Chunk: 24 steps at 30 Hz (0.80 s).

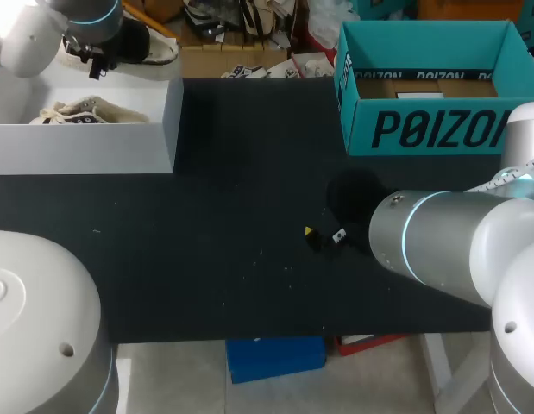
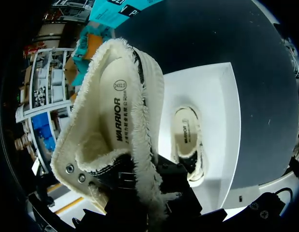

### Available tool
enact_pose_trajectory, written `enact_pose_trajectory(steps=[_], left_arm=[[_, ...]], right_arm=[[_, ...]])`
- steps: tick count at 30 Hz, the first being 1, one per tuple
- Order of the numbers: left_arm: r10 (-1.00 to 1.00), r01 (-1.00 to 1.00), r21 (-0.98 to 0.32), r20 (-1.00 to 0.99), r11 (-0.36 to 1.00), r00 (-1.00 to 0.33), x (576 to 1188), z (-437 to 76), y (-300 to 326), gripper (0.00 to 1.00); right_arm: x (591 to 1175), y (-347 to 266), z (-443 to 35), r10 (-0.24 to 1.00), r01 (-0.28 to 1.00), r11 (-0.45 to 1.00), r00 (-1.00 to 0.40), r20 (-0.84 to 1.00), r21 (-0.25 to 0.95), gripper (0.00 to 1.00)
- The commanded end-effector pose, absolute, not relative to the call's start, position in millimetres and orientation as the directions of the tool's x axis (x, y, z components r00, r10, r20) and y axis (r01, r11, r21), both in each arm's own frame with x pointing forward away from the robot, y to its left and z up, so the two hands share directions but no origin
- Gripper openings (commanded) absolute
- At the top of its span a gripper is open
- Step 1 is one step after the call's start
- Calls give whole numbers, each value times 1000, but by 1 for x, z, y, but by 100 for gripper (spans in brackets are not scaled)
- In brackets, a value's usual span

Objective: Take the shoe out of the shoebox, open the shoe tongue, remove and reinsert the insole, then place the shoe into the shoebox

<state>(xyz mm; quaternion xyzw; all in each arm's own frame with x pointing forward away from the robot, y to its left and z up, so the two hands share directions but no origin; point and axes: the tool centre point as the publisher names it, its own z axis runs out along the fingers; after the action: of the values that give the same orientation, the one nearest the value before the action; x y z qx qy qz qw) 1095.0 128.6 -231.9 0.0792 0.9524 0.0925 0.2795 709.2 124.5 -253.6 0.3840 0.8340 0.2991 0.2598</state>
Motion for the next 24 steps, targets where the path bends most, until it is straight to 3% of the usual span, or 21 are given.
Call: enact_pose_trajectory(steps=[1, 24], left_arm=[[204, 99, 224, -518, 970, -831, 1094, -230, 129, 0], [155, 81, 177, -464, 981, -872, 1154, -240, 176, 0]], right_arm=[[701, 122, -255, 798, 476, 521, -567, -206, 708, 100], [701, 122, -255, 798, 476, 521, -567, -206, 708, 100]])
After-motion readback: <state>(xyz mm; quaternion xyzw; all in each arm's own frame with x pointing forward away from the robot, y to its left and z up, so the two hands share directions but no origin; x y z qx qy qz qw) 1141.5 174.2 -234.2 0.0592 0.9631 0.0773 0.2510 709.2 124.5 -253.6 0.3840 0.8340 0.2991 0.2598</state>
